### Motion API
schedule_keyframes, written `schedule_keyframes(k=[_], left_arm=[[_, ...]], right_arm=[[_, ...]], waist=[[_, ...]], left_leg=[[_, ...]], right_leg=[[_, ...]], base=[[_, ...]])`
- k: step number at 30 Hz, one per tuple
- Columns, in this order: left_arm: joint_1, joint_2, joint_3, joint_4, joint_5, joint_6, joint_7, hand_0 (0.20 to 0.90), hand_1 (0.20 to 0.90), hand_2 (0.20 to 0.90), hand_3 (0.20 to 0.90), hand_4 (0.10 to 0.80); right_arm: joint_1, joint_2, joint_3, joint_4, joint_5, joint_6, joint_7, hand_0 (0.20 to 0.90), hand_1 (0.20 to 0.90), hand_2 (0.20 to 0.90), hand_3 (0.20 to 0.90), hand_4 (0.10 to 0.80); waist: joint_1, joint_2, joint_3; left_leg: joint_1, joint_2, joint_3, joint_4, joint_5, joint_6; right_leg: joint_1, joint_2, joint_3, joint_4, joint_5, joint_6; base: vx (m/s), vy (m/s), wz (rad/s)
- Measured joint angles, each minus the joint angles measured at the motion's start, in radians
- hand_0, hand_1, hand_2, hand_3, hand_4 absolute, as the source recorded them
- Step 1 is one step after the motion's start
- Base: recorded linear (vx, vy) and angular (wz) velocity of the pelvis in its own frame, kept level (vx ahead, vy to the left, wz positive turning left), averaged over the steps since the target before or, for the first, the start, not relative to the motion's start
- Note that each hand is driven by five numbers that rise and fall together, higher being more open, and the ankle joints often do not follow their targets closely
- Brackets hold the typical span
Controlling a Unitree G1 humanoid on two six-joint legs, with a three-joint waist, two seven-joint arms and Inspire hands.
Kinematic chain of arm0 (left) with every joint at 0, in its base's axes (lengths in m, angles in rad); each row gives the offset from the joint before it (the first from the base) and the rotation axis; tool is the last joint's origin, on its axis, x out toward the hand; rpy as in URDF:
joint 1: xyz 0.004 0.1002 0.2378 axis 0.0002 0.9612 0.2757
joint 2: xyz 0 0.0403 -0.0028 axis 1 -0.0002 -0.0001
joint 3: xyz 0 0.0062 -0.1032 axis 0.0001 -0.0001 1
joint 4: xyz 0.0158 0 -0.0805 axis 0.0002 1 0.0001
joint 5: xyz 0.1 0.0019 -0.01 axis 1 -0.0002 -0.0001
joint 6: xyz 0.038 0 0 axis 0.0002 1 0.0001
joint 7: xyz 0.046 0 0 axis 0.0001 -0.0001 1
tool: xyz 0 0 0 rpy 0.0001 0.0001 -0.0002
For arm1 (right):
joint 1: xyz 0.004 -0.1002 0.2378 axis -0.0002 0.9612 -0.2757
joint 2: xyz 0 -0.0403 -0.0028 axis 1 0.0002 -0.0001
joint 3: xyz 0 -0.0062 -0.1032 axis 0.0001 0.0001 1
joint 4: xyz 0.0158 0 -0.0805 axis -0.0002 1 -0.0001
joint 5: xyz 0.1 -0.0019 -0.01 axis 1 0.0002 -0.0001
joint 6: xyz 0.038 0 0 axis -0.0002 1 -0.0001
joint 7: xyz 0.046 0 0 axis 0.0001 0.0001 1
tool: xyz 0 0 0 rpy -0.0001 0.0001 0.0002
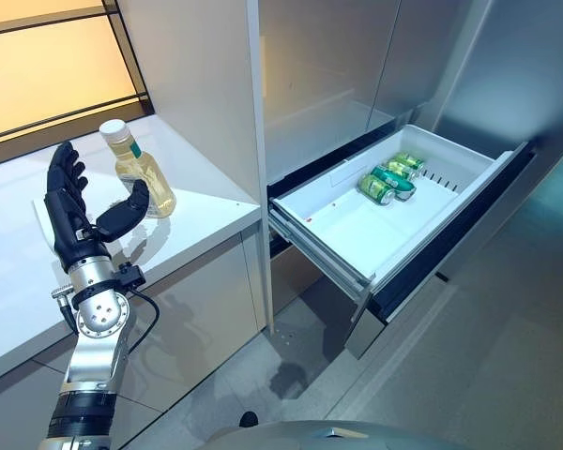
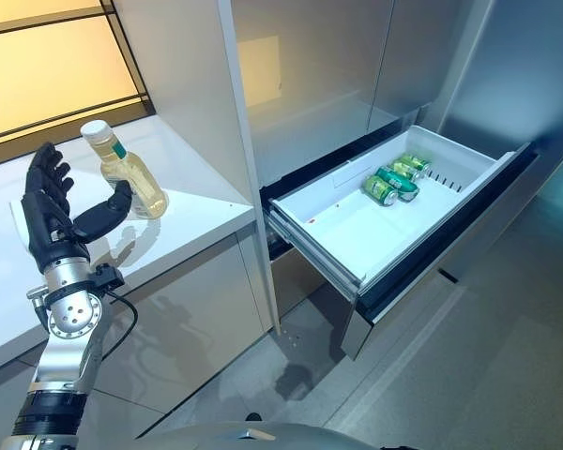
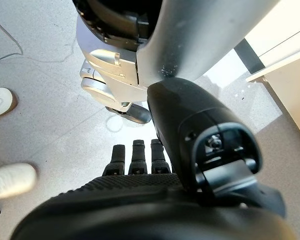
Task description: Put drinks into fridge and close the fridge
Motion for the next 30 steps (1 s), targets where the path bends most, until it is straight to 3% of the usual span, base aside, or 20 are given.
schedule_keyframes(k=[30], left_arm=[[-0.02, -0.007, -0.01, 0.008, -0.088, 0.084, 0.041, 0.9, 0.9, 0.9, 0.9, 0.8]], right_arm=[[-0.016, 0.003, 0.001, 0.0, -0.021, 0.015, 0.002, 0.9, 0.9, 0.9, 0.9, 0.8]], waist=[[-0.026, -0.001, 0.0]], left_leg=[[0.013, 0.001, 0.011, -0.001, -0.001, 0.0]], right_leg=[[0.006, -0.001, 0.015, 0.0, 0.0, 0.0]], base=[[0.003, 0.0, -0.01]])
